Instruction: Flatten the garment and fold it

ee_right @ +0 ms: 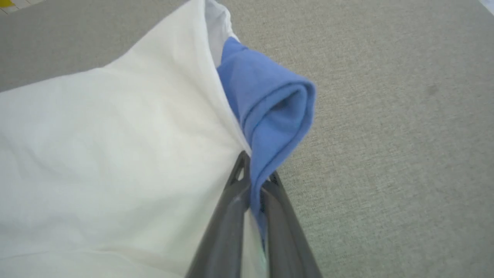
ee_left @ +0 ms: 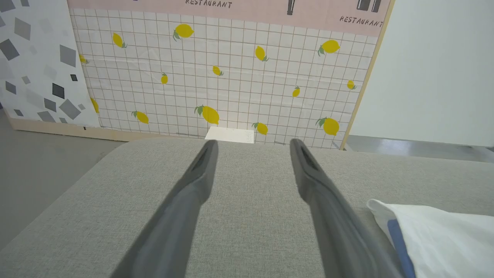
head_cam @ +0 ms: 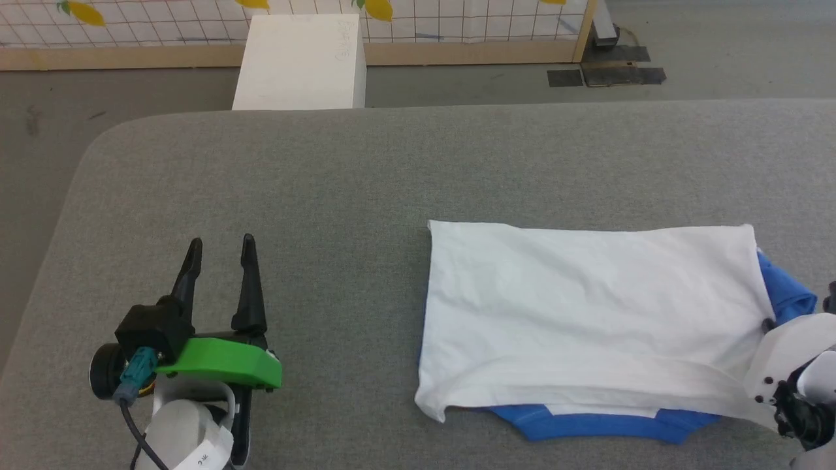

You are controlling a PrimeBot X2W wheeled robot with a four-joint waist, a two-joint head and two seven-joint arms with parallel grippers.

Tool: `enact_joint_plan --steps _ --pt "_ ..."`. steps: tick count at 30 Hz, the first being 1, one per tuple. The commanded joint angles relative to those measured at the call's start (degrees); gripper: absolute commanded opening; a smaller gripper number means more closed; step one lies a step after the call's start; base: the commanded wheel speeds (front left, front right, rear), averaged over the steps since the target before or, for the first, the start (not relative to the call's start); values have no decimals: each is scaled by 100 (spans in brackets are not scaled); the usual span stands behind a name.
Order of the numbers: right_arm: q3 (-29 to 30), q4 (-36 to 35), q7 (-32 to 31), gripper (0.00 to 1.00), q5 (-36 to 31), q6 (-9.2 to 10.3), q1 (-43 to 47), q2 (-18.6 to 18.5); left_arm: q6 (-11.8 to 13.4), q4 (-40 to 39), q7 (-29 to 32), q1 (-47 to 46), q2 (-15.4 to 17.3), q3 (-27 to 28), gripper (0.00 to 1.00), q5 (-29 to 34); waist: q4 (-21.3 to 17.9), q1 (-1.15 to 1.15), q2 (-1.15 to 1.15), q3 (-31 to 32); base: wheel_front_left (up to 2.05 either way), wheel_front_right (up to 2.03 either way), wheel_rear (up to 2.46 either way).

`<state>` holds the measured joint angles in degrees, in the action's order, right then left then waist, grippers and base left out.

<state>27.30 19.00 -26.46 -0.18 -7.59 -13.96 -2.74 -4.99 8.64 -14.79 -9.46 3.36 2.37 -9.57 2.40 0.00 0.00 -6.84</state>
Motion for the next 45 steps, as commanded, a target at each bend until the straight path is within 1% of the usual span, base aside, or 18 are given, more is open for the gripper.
enact_joint_plan --steps 1,4,8,13,15,17,21,22,25,33,36,39,40,41,42,45 --pt "-32 -190 25 0 -92 10 73 -14 -22 13 -20 -2 -34 17 100 22 -5 0 0 -5 0 0 0" --pt "-316 -720 -41 0 -78 10 210 -14 -41 29 -20 0 -39 7 100 25 -9 0 0 -12 0 0 0" --pt "-997 -1667 -374 0 167 10 420 -14 -61 50 -20 -6 -42 7 100 26 -10 0 0 -25 0 0 0" --pt "-2162 -2819 -1005 0 373 10 644 -14 -83 77 -20 -43 -45 -12 100 38 9 0 0 -49 0 0 0" --pt "-2663 -3055 -1191 0 409 10 659 -14 -90 88 -20 -66 -45 -29 100 39 24 0 0 -66 0 0 0" --pt "-3154 -3145 -1310 0 464 10 603 -14 -94 95 -20 -94 -46 -41 100 35 40 0 0 -91 0 0 0" --pt "-3884 -2867 -1374 0 509 10 351 -14 -100 109 -20 -160 -47 -99 100 0 110 0 0 -170 0 0 0" --pt "-4318 -2492 -1306 0 557 10 77 -14 -105 114 -20 -217 -47 -142 100 -18 178 0 0 -253 0 0 0" --pt "-4709 -2037 -1167 0 656 10 -265 -14 -111 124 -20 -281 -47 -165 100 -30 252 0 0 -347 0 0 0" --pt "-5404 -704 -920 0 936 10 -996 -14 -113 151 -20 -403 -47 -276 100 -85 460 0 0 -521 0 0 0" --pt "-5625 -325 -882 0 1176 10 -1151 -14 -106 168 -20 -424 -47 -285 100 -96 495 0 0 -553 0 0 0" --pt "-5804 6 -983 0 1490 10 -1222 -14 -104 184 -20 -434 -47 -290 100 -97 509 0 0 -568 0 0 0" --pt "-5853 73 -1013 11 1619 10 -1229 -14 -104 188 -20 -437 -47 -288 100 -96 507 0 0 -571 0 0 0" --pt "-5885 106 -985 83 1774 10 -1244 -14 -103 192 -20 -438 -47 -283 100 -93 501 0 0 -569 0 0 0" --pt "-5888 104 -944 100 1891 10 -1250 -14 -100 193 -20 -435 -48 -278 100 -89 489 0 0 -564 0 0 0" --pt "-5820 -57 -680 100 2308 10 -1246 -14 -89 199 -20 -408 -48 -269 100 -61 430 0 0 -515 0 0 0"
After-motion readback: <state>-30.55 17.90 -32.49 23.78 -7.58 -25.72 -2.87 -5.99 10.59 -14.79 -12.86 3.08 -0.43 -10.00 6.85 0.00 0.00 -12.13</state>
